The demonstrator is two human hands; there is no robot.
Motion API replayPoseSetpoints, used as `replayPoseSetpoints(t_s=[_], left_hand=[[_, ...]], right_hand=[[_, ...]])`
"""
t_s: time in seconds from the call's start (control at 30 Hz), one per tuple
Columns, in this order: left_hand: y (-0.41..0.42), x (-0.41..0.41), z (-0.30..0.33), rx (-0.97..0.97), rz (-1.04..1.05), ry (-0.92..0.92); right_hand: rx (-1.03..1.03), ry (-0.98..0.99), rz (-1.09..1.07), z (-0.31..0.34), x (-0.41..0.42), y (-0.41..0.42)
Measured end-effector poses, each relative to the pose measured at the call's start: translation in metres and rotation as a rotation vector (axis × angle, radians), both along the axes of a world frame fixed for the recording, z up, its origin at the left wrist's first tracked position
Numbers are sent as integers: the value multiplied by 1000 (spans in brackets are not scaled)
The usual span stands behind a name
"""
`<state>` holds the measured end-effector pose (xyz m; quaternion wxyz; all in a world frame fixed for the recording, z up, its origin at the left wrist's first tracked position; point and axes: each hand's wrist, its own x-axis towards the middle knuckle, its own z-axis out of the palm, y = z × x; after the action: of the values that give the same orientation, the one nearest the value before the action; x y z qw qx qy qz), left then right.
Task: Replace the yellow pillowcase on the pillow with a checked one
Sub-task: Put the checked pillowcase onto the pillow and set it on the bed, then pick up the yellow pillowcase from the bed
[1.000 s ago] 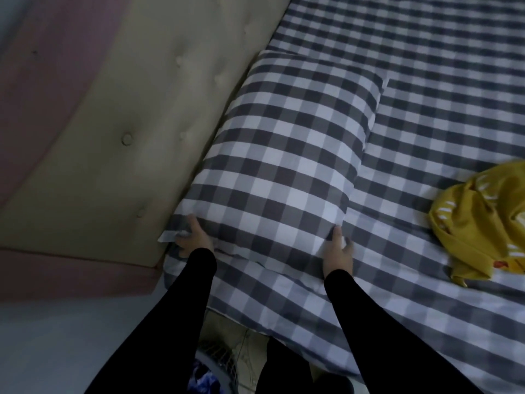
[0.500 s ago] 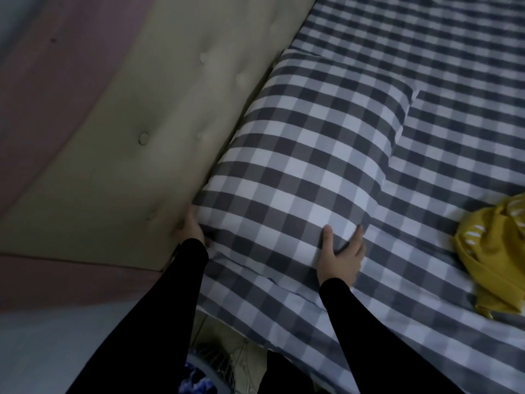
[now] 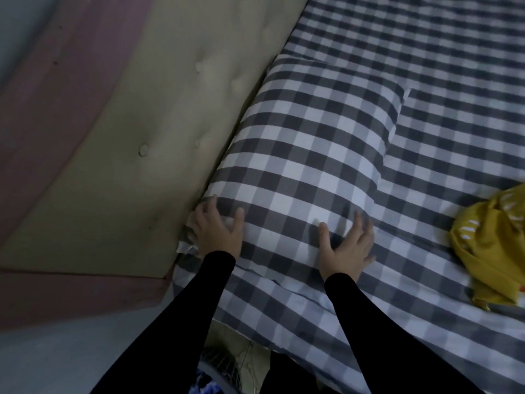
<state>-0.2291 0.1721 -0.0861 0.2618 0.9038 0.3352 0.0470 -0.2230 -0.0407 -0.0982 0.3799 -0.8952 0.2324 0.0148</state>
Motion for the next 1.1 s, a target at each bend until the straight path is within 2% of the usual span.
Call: replayPoseSetpoints(t_s=[0.07, 0.17, 0.4, 0.5, 0.6, 0.77, 0.93, 1.1], left_hand=[[3, 9, -7, 26, -144, 91], [18, 16, -21, -57, -200, 192], [27, 23, -14, -124, -127, 231], [14, 23, -1, -57, -113, 121], [-18, 28, 18, 34, -227, -70], [-93, 55, 49, -9, -471, -228], [-169, 70, 61, -121, -639, -190], [-252, 65, 50, -307, -645, -25]], right_hand=[[-10, 51, 73, -2, 6, 1], [49, 123, 88, -6, 9, 2], [121, 115, 107, -5, 8, -8], [201, 126, 144, -2, 9, -19], [209, 153, 174, 4, 11, -34], [233, 153, 43, 12, 14, -87], [164, 147, -44, 29, 5, -176], [58, 100, -144, 35, -13, -281]])
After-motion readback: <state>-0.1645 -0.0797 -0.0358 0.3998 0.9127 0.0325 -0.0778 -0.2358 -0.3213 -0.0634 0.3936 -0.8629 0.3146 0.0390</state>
